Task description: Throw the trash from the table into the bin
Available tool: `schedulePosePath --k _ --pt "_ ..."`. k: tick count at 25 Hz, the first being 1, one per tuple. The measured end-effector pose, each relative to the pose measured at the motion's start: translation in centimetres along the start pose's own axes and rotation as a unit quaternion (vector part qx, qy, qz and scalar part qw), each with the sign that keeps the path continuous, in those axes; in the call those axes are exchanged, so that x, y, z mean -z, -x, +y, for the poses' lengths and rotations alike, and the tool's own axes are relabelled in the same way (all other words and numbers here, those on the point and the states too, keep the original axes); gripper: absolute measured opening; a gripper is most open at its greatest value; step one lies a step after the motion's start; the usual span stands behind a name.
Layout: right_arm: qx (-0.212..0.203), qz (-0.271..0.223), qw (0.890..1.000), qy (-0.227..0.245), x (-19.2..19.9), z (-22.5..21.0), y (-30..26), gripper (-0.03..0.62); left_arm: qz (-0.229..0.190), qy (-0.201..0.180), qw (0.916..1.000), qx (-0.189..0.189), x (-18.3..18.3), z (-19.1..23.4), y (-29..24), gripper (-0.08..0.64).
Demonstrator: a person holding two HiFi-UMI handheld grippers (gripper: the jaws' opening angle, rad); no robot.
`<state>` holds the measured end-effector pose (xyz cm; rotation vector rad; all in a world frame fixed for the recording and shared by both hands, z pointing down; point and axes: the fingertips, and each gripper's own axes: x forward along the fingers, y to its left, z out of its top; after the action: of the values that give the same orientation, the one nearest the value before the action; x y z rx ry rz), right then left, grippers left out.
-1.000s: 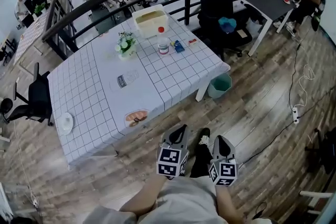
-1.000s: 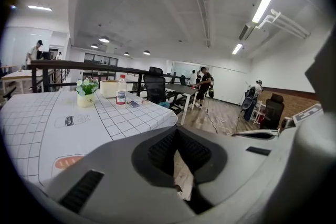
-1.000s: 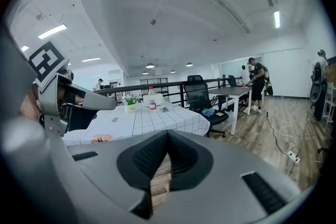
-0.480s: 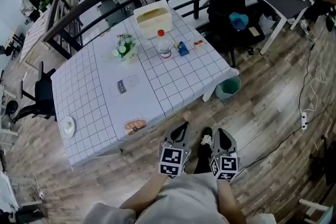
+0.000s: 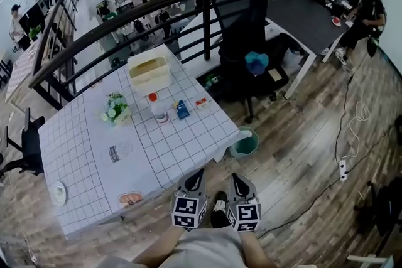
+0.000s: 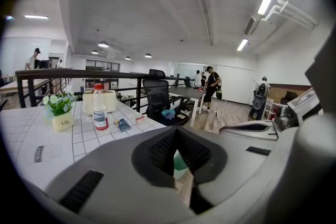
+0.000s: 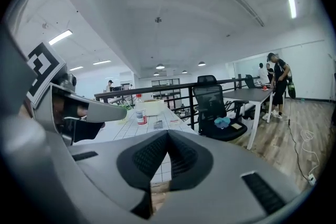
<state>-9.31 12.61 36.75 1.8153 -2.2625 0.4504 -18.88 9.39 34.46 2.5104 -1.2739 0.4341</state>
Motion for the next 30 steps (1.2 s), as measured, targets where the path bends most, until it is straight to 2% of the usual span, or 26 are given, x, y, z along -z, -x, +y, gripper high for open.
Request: schedulePosePath --k 10,16,24,30 --pt "-0.043 0.013 0.999 0.022 -1.7 -4.9 -5.2 -0.006 -0.002 0.021 0.9990 -0.039 -1.8 0.5 -6.8 0.025" --pt "-0.046 0.020 0.998 0.022 -1.7 -7.6 -6.8 -0.006 0.003 0.030 0.9979 -0.058 -2.1 0.8 -8.7 0.025" --pt "-0.038 0.032 0.999 0.013 -0.9 -9.4 -8.5 -0.006 0.012 0.056 0.9950 -0.082 -1.7 2.4 -9.6 0.025" --pt "-0.055 0.056 0.997 0.021 -0.9 -9.0 -11.4 -0.006 0.031 0.069 0.9918 -0.102 -1.4 4.7 -10.9 0.025"
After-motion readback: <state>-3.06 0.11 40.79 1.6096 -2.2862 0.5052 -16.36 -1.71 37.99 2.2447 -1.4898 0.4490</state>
